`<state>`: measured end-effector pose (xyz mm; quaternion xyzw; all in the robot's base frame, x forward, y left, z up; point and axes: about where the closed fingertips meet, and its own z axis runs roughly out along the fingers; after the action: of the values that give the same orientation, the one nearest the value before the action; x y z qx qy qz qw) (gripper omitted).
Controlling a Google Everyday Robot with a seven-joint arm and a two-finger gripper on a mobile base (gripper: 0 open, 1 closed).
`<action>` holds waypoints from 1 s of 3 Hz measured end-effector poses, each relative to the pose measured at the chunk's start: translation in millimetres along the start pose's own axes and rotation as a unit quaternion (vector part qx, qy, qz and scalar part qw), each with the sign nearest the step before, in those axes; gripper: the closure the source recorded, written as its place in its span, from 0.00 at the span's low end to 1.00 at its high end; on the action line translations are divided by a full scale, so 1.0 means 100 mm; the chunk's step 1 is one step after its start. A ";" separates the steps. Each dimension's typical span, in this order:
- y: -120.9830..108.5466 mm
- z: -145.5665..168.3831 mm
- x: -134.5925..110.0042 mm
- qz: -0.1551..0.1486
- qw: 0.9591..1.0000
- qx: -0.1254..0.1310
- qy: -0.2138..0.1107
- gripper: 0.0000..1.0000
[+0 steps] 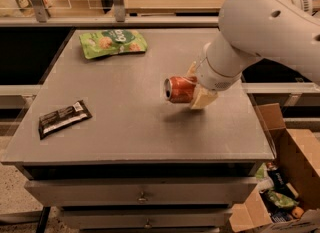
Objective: Knock coke can over
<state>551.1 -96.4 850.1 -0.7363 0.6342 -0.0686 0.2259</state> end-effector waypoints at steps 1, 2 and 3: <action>0.02 0.07 0.06 -0.008 0.999 -0.003 0.039 0.84; -0.01 0.13 0.07 -0.020 0.997 -0.007 0.075 0.60; -0.04 0.15 0.07 -0.026 0.996 -0.010 0.088 0.37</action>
Offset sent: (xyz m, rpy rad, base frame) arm 0.0150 -0.0029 -0.0176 -0.2394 -0.0140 -0.0324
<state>562.0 -98.8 837.6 -0.7456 0.6330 -0.1331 0.1602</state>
